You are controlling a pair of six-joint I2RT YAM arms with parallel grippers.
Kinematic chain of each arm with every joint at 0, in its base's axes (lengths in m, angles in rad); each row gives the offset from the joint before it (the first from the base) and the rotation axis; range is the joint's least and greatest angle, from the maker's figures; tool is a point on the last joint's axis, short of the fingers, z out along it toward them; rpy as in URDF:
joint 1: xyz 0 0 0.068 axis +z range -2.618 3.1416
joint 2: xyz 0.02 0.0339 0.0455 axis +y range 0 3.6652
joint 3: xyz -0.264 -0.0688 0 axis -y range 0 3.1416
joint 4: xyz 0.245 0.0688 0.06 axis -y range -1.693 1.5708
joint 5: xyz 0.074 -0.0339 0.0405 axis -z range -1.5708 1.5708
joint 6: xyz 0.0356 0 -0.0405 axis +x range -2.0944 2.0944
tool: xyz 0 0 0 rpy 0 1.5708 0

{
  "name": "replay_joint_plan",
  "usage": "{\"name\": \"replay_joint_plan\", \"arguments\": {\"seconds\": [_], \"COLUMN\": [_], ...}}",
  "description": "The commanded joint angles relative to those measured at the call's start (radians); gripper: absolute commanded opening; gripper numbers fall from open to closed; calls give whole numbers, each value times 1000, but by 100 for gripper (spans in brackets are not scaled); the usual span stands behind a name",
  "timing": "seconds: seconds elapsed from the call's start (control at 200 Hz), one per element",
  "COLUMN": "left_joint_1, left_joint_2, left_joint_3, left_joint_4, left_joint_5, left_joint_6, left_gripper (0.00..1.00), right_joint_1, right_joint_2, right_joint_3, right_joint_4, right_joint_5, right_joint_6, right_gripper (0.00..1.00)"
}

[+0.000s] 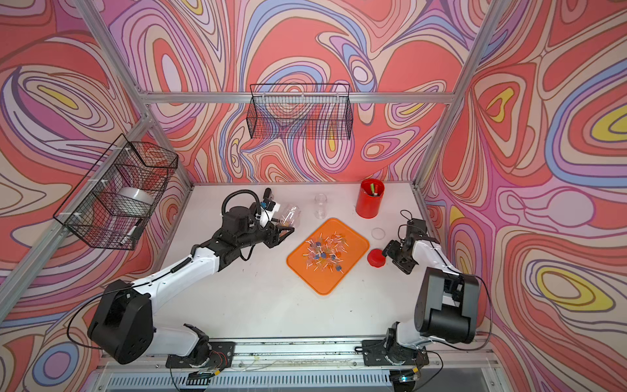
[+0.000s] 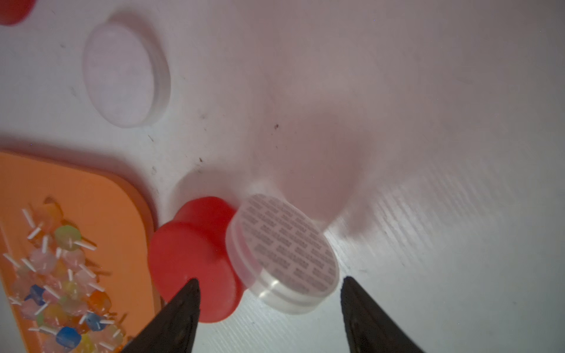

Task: Pour the candies out of the jar
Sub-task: Adjust the lid at the center of the board.

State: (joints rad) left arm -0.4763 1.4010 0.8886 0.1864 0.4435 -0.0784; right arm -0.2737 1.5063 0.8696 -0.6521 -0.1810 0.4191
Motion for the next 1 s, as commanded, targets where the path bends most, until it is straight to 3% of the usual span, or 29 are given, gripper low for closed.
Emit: {"name": "replay_joint_plan", "arguments": {"seconds": [0.0, 0.23, 0.466, 0.751, 0.992], "left_joint_1": [4, 5, 5, 4, 4], "left_joint_2": [-39, -37, -66, -62, -57], "left_joint_3": [-28, -43, -63, -59, -58], "left_joint_4": [66, 90, 99, 99, 102], "left_joint_5": [-11, 0, -15, -3, 2], "left_joint_6": [19, 16, 24, 22, 19], "left_gripper": [0, 0, 0, 0, 0], "right_joint_1": [-2, -2, -2, -2, -2], "right_joint_2": [-3, 42, 142, 137, 166], "right_joint_3": [-8, 52, 137, 147, 174], "right_joint_4": [-31, 2, 4, 14, 82], "right_joint_5": [8, 120, 140, 101, 11], "right_joint_6": [-23, -31, -84, -72, -40], "right_gripper": [72, 65, 59, 23, 18]}}
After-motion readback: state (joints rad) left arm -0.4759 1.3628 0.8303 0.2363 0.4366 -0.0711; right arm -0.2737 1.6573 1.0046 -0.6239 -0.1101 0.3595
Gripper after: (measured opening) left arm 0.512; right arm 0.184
